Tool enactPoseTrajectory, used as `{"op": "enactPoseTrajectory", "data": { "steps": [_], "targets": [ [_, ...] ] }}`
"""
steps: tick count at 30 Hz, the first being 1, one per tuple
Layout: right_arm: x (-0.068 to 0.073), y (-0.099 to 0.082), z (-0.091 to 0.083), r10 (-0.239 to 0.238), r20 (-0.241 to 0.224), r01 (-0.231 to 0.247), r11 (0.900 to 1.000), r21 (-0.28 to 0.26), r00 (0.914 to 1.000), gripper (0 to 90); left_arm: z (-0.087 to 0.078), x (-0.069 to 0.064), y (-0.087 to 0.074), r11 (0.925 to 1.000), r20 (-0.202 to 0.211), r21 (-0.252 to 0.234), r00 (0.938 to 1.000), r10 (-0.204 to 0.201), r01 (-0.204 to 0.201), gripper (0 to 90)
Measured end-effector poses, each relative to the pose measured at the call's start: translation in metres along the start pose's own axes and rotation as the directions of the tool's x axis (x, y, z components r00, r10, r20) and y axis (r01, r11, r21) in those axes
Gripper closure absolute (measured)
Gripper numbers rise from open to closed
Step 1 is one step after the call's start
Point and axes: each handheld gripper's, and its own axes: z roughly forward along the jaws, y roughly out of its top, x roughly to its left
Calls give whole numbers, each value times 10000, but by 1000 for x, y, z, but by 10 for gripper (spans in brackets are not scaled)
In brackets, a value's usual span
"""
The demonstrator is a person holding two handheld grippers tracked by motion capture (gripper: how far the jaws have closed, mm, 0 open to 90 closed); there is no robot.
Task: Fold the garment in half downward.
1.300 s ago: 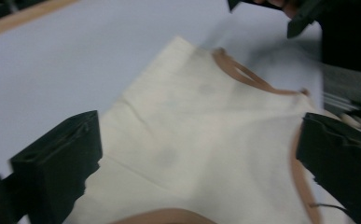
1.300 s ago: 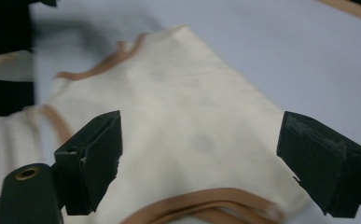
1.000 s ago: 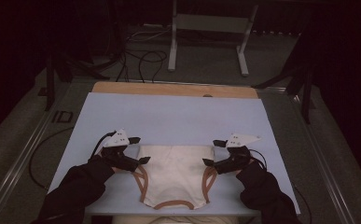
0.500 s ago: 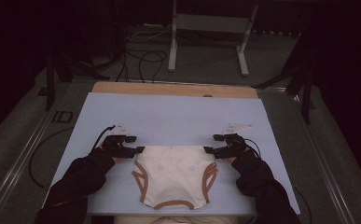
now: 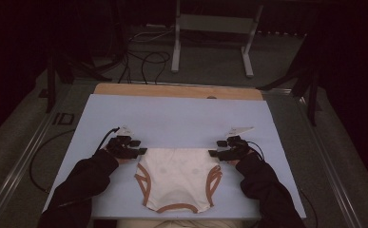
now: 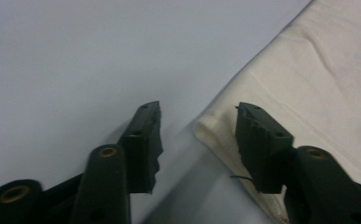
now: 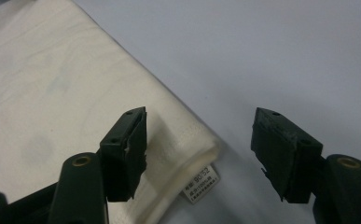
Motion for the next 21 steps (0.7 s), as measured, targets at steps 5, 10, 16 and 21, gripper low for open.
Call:
{"op": "enactPoseTrajectory", "data": {
  "steps": [5, 10, 16, 21],
  "targets": [
    [2, 0, 3, -124, -222, 129, 9997, 220, 9997, 453, 3, -1, 1, 9996, 291, 262, 9995, 80, -87, 604],
    [5, -1, 5, -323, -213, 333, 9982, 499, 9993, 574, 4, -1, 2, 9993, 375, 366, 9993, -77, 63, 696],
    [4, -1, 3, -404, 38, 401, 9973, 613, 9992, 765, 4, -2, 2, 9985, 614, 533, 9980, -136, 103, 850],
    [3, 0, 0, -478, 105, 472, 9974, 546, 9988, 873, 3, -3, 2, 9985, 601, 534, 9980, -185, 153, 888]
  ]
}}
